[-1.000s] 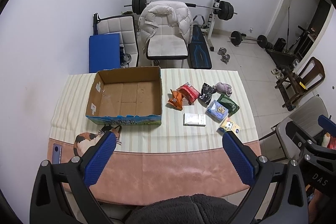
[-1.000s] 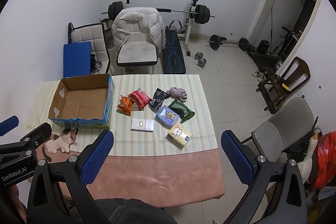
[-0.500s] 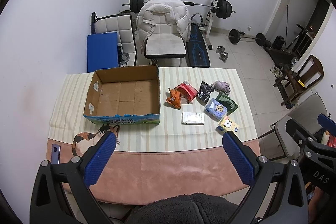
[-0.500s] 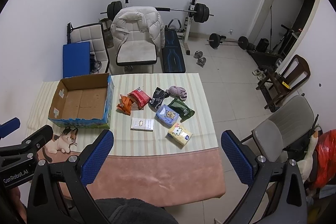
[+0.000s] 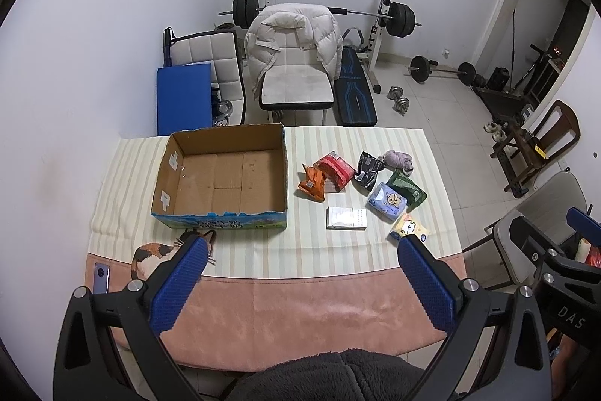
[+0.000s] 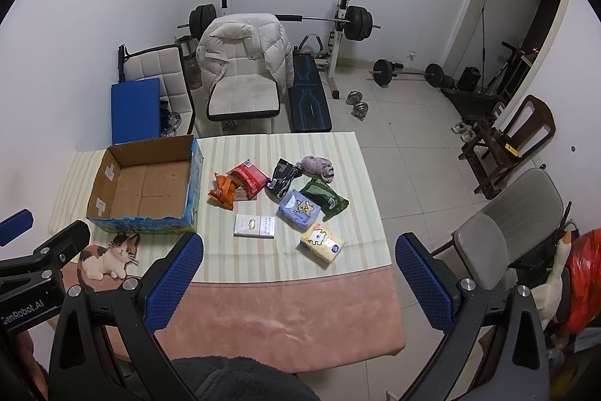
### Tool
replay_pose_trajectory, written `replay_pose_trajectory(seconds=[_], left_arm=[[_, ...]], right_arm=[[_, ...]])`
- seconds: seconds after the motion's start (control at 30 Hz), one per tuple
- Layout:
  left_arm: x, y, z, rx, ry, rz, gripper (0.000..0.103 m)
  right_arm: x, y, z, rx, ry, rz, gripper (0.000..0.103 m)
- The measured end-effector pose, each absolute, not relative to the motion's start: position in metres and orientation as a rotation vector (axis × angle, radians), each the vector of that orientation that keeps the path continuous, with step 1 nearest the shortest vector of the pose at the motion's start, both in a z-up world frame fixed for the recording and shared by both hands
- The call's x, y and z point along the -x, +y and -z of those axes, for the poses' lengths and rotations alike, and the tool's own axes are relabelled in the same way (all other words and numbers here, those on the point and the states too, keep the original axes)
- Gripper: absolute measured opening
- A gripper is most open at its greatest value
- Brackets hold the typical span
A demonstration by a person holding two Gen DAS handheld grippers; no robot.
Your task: Organize soft objects
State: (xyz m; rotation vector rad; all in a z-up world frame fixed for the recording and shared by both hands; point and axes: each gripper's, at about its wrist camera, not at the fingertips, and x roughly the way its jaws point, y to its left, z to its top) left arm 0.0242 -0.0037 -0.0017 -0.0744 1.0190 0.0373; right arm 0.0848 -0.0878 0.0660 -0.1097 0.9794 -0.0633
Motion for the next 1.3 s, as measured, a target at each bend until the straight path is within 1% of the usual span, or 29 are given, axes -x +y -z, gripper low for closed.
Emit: replay_pose_trajectory(seconds=[0.8,0.93,1.03,1.13,1.23,1.3], left_arm=[[-0.028,-0.001,-0.002,0.071,1.016,-0.036,0.103],[-0.05,0.0,0.008,0.053,1.031,-0.038,0.103],[-0.078,-0.004,0.032,0.029,1.057,-0.052,0.103],[-0.116,-0.011,0.072,-0.001,1.144,-0.054,0.103],[-0.154,-0.023,0.122,-0.018,1.256,-0.033,0.103],[-0.177,-0.03,0.159,-0.019,1.326,-0.03,0.103]], right_arm=[[-0.097,-0.089,-0.068,0.09,0.986,0.058,0.103],[-0.107,-0.098,-0.059,0.073,1.001,0.053,0.103],[-0.133,-0.114,-0.034,0.09,1.032,0.062,0.103],[-0.168,-0.128,0.01,0.127,1.119,0.045,0.103],[-0.206,-0.139,0.071,0.181,1.229,-0.003,0.103],[-0.231,-0.147,0.121,0.219,1.312,-0.033,0.103]])
